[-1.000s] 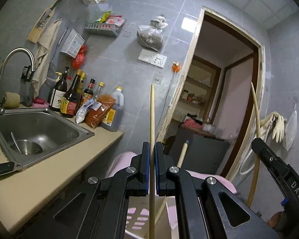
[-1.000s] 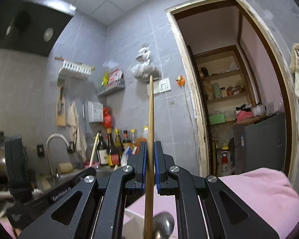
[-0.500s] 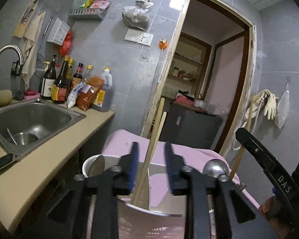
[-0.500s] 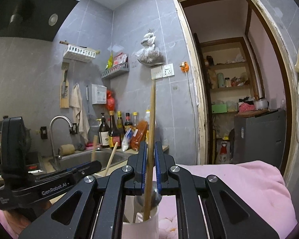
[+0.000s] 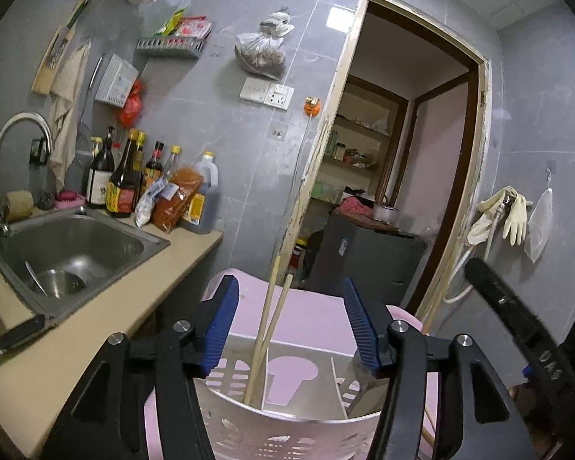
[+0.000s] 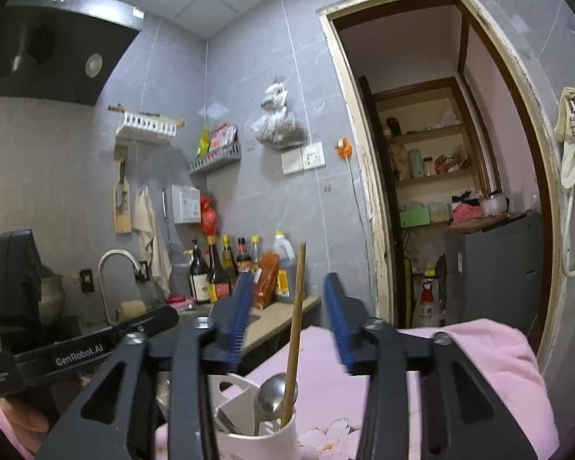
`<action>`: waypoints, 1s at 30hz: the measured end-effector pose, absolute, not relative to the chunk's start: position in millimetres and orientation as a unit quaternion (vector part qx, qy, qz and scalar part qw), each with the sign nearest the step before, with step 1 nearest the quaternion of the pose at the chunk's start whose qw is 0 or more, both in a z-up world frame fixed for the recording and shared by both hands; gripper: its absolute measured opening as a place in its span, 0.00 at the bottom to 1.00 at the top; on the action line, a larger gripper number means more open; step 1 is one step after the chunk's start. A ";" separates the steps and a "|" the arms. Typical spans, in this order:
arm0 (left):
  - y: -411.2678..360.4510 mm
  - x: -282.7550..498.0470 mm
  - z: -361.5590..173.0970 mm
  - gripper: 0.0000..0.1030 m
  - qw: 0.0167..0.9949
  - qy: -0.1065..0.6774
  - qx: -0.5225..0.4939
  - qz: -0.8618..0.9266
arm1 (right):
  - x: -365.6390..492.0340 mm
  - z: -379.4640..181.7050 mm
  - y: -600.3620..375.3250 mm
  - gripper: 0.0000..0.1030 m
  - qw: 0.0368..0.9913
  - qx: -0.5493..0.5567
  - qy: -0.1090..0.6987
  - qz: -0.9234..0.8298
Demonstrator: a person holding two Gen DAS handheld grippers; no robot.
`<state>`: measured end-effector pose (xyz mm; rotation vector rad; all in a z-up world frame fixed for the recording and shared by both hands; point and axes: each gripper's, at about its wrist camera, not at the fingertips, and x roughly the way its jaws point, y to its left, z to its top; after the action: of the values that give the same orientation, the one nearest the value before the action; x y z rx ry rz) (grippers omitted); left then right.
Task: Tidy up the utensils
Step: 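Open the left gripper over the basket while the right gripper releases its chopstick in, then move both grippers back to the remaining chopsticks on the cloth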
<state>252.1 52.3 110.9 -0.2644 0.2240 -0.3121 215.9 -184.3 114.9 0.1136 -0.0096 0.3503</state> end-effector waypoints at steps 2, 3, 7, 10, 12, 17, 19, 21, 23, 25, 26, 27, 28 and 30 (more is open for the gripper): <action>47.4 246.9 116.5 0.61 0.975 0.107 -0.121 -0.151 | 207.8 122.5 -189.1 0.54 0.984 0.058 -0.016 0.166; 45.5 245.2 117.7 0.66 0.976 0.106 -0.118 -0.151 | 204.0 126.2 -191.3 0.61 0.985 0.057 -0.020 0.164; 35.0 233.1 123.6 0.74 0.976 0.099 -0.107 -0.160 | 187.6 135.7 -204.1 0.81 0.987 0.049 -0.040 0.147; 22.9 222.7 125.7 0.81 0.980 0.087 -0.083 -0.161 | 175.2 141.0 -220.5 0.88 0.990 0.041 -0.049 0.128; 15.3 215.8 125.9 0.87 0.981 0.077 -0.073 -0.163 | 168.1 141.8 -230.7 0.95 0.991 0.036 -0.052 0.116; -3.6 204.3 122.8 0.91 0.978 0.072 -0.062 -0.188 | 151.8 139.3 -257.7 1.00 0.996 0.013 -0.045 0.083; -13.1 201.9 118.7 0.91 0.974 0.080 -0.059 -0.202 | 148.1 135.6 -267.0 1.00 0.997 0.002 -0.032 0.072; -21.9 201.0 114.7 0.91 0.972 0.089 -0.053 -0.212 | 144.8 129.8 -277.0 1.00 0.998 -0.007 -0.017 0.061; -33.0 199.3 107.4 0.91 0.968 0.100 -0.045 -0.224 | 142.1 123.9 -285.1 1.00 0.999 -0.011 -0.005 0.052; -42.0 196.3 100.1 0.91 0.966 0.109 -0.037 -0.232 | 141.4 116.1 -294.8 1.00 0.999 -0.013 0.011 0.043; -48.6 196.0 94.3 0.91 0.965 0.117 -0.030 -0.234 | 141.2 112.4 -298.7 1.00 0.999 -0.013 0.019 0.039; -53.0 195.4 89.5 0.91 0.964 0.123 -0.026 -0.236 | 141.3 108.9 -302.4 1.00 0.999 -0.013 0.026 0.037; -59.9 195.8 83.6 0.91 0.961 0.133 -0.016 -0.240 | 142.5 103.7 -307.0 1.00 0.999 -0.013 0.038 0.035; -69.9 197.0 74.2 0.91 0.959 0.146 0.000 -0.243 | 144.5 95.7 -314.0 1.00 0.998 -0.013 0.057 0.036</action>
<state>197.0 -69.9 74.2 0.0005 0.2961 -0.4926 144.5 -314.0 95.7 -0.0262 0.1146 0.0711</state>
